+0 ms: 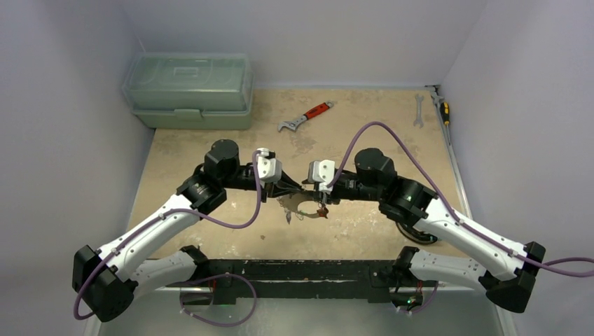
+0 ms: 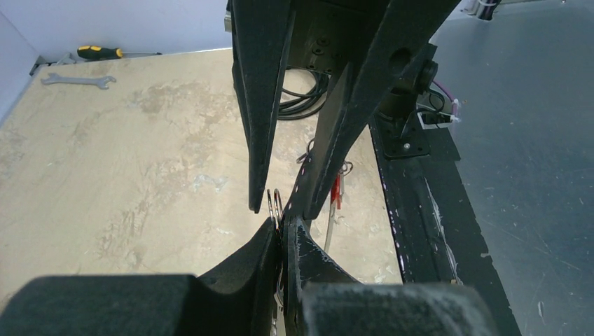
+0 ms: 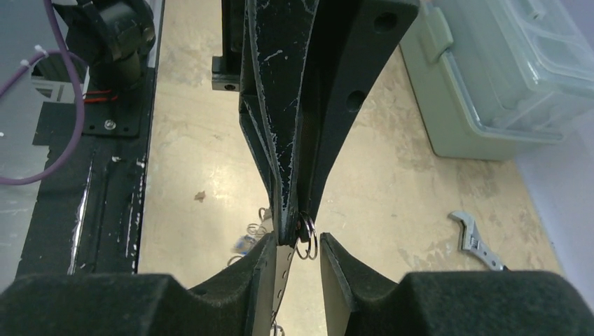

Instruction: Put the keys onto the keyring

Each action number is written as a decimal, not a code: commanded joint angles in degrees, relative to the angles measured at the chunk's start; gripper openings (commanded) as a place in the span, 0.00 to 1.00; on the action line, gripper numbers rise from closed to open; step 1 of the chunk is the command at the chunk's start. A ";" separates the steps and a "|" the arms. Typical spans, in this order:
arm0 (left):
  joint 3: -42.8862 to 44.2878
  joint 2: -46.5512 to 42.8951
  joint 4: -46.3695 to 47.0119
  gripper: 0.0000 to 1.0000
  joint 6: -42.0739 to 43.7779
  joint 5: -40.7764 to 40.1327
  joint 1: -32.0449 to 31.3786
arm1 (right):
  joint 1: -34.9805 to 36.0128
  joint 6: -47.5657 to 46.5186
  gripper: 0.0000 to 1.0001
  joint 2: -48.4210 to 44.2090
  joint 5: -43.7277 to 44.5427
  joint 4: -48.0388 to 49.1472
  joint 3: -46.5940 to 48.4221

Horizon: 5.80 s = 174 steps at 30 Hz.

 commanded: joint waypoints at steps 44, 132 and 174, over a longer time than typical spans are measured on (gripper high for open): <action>2.70 -0.52 0.82 0.00 2.37 0.09 -1.30 | 0.27 -0.51 0.16 1.93 0.46 0.26 3.18; 0.47 -3.89 8.43 0.00 -1.47 -3.16 -0.70 | 0.27 16.63 0.00 -10.23 3.83 50.45 -19.25; 2.45 10.44 -33.19 0.60 -51.68 -75.61 -0.30 | 0.27 42.30 0.62 8.68 25.28 16.06 -10.84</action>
